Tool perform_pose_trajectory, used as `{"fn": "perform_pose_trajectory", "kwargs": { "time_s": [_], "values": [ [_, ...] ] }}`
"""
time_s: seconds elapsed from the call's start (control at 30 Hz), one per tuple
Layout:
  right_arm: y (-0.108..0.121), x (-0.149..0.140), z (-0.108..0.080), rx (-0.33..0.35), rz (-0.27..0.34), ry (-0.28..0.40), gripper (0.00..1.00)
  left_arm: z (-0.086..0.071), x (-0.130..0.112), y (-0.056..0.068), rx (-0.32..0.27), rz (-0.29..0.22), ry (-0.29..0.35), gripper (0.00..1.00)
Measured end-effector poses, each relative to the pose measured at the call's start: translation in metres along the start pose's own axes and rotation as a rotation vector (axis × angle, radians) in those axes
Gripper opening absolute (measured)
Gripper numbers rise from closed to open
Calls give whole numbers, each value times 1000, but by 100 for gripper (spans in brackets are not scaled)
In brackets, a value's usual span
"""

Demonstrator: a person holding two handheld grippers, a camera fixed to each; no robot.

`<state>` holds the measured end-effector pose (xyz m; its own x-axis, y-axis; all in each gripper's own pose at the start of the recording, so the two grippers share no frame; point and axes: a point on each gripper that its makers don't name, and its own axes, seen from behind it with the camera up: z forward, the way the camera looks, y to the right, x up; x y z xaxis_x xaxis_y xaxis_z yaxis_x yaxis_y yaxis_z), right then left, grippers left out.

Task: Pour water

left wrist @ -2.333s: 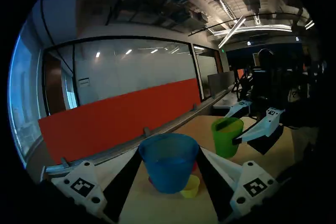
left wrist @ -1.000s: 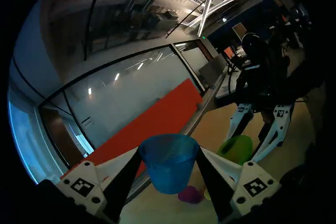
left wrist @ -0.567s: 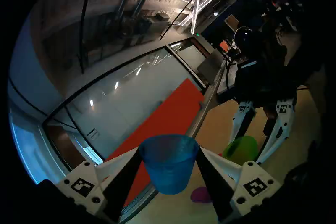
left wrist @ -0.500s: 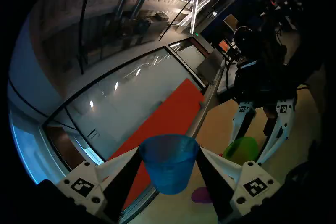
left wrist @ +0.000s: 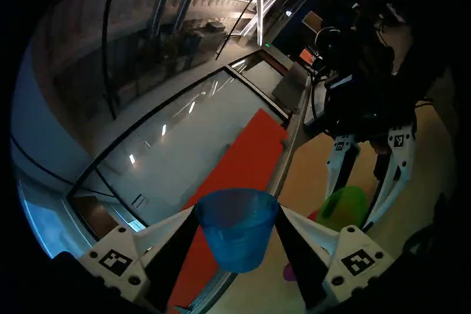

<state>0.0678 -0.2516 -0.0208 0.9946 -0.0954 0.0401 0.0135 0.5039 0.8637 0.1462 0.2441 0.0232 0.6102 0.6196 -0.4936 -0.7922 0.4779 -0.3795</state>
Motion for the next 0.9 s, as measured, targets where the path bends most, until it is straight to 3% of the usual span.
{"fn": "perform_pose_trajectory", "kwargs": {
  "time_s": [0.4,0.9],
  "values": [
    [-3,3,1,6,-2,2,90,8,3,-8,15,105,3,87],
    [-4,3,2,7,-5,0,90,12,10,-6,26,209,7,88]
  ]
}}
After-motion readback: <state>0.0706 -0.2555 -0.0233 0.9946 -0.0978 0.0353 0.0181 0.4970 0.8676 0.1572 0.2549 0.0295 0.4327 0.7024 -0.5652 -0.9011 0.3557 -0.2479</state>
